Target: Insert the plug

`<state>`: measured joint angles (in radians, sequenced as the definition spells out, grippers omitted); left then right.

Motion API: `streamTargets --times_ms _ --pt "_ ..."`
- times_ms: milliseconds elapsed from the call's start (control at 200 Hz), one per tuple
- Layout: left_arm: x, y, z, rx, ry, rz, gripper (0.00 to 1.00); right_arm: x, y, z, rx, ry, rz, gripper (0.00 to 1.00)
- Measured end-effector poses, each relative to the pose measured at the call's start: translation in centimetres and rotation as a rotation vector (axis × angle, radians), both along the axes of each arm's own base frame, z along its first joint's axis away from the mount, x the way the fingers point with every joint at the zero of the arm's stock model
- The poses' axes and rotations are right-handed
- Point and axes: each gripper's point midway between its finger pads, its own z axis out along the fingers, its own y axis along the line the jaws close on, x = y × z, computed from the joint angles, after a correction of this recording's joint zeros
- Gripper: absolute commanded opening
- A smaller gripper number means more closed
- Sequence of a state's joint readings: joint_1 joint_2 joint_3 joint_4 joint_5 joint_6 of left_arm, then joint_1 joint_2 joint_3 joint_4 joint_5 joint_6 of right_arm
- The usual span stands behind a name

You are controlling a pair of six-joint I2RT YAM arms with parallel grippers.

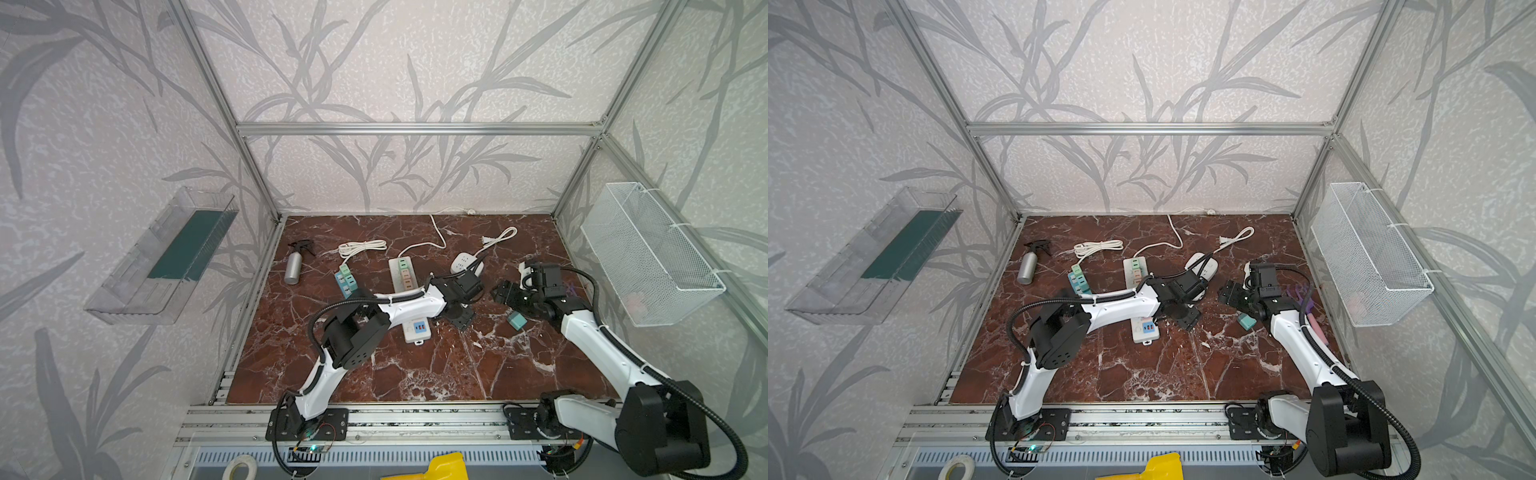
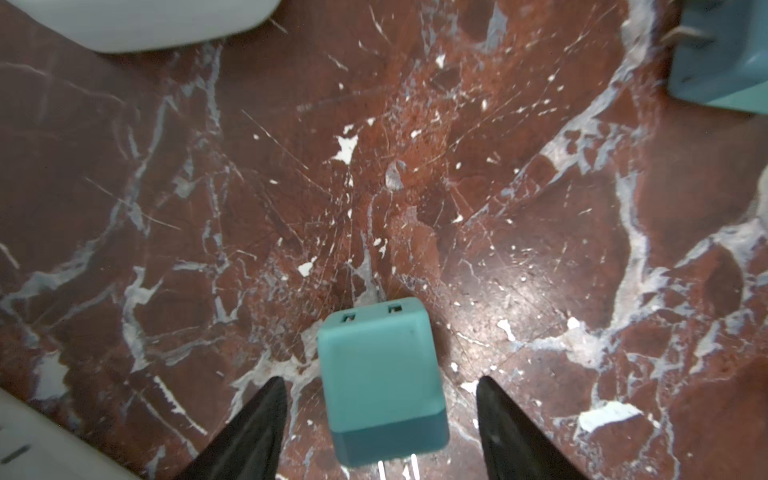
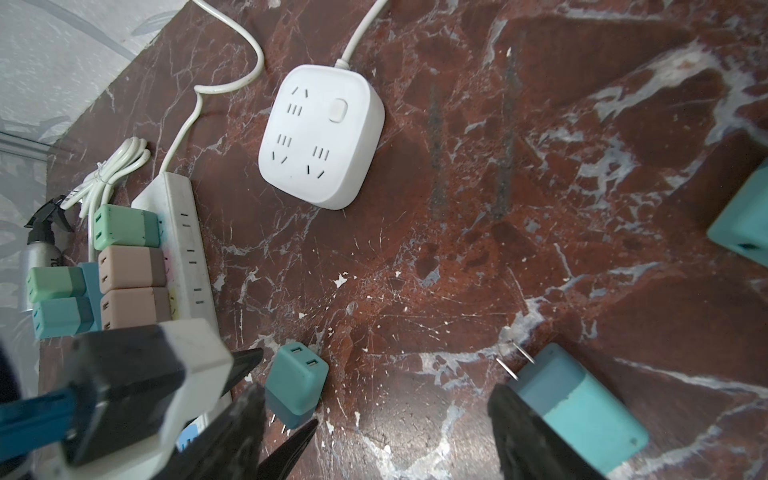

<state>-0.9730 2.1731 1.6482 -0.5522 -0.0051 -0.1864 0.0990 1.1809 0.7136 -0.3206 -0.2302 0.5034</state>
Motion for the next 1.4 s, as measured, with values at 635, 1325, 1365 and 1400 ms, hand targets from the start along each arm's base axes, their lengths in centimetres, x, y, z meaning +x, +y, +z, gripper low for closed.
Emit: streamTargets --times_ms 635,1325,1365,1400 --pt "-2.8 2.2 3.8 -0.219 -0.073 -0.056 0.0 -0.4 1.5 2.1 0.055 -0.067 0.087 0.23" --pt "-5.7 5.5 13.3 -0.792 -0.783 -0.272 0.0 -5.5 16.4 8.4 0.063 -0.091 0.698 0.59" --pt "-5.7 5.5 13.5 -0.798 -0.79 -0.272 0.0 -5.6 16.4 8.2 0.065 -0.084 0.7 0.57" --pt "-5.7 5.5 13.6 -0.801 -0.794 -0.272 0.0 -5.8 16.4 8.0 0.067 -0.076 0.703 0.56"
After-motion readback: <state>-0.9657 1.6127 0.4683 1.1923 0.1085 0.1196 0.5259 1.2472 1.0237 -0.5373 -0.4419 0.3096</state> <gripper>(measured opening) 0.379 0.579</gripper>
